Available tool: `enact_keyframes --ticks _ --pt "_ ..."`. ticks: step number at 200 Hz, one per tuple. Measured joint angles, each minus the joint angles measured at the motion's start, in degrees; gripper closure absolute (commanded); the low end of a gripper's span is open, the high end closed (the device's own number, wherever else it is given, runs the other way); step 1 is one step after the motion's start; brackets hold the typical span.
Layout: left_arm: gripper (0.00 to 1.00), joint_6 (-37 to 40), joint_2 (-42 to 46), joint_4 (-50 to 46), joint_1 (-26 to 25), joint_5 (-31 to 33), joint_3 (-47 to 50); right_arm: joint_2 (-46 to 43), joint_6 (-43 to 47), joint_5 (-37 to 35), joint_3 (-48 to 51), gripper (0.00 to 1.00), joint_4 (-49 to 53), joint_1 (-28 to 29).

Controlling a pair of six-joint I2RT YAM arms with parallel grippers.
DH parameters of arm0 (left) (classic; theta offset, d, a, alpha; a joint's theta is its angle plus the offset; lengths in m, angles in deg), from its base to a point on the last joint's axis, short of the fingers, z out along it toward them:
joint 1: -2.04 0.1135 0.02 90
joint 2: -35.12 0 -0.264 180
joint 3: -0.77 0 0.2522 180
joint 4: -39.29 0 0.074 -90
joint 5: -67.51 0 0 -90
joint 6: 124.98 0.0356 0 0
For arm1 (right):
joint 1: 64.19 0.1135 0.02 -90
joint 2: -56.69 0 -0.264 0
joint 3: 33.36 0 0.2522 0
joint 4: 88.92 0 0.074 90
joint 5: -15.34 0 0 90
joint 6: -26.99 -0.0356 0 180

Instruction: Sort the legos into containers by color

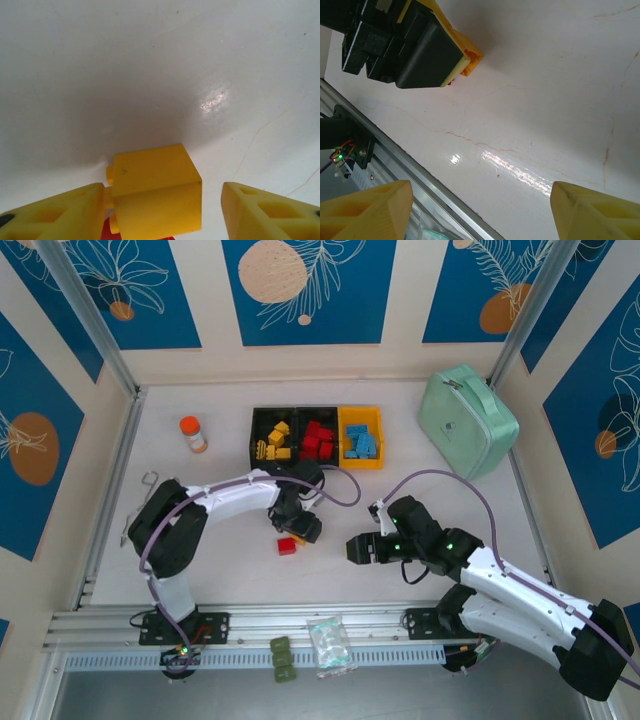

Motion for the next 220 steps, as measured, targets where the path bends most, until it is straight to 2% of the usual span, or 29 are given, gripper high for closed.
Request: enact_keyframes --ticks 19,59,144,171,220 --pt "0.46 0.0 -0.5 0.2 0.0 0.3 0.0 0.0 0.0 -0.1 0.0 0.27 0.0 0.0" --pt "0.59 -0.2 -1.4 0.5 0.0 1.1 0.0 0.0 0.0 -0.2 0.0 0.27 0.0 0.0" --pt "0.63 -0.3 -0.7 -0.9 0.8 4.7 -3.7 -0.1 0.0 -1.5 0.0 0.27 0.0 -0.1" --pt "0.63 -0.5 1.4 -1.2 3.3 6.3 -6.6 0.2 0.0 -3.1 -0.3 0.27 0.0 -0.1" --pt "0.63 -1.5 3.6 -0.6 11.5 7.5 -11.5 5.9 0.8 -6.0 -6.2 0.27 -3.1 -0.4"
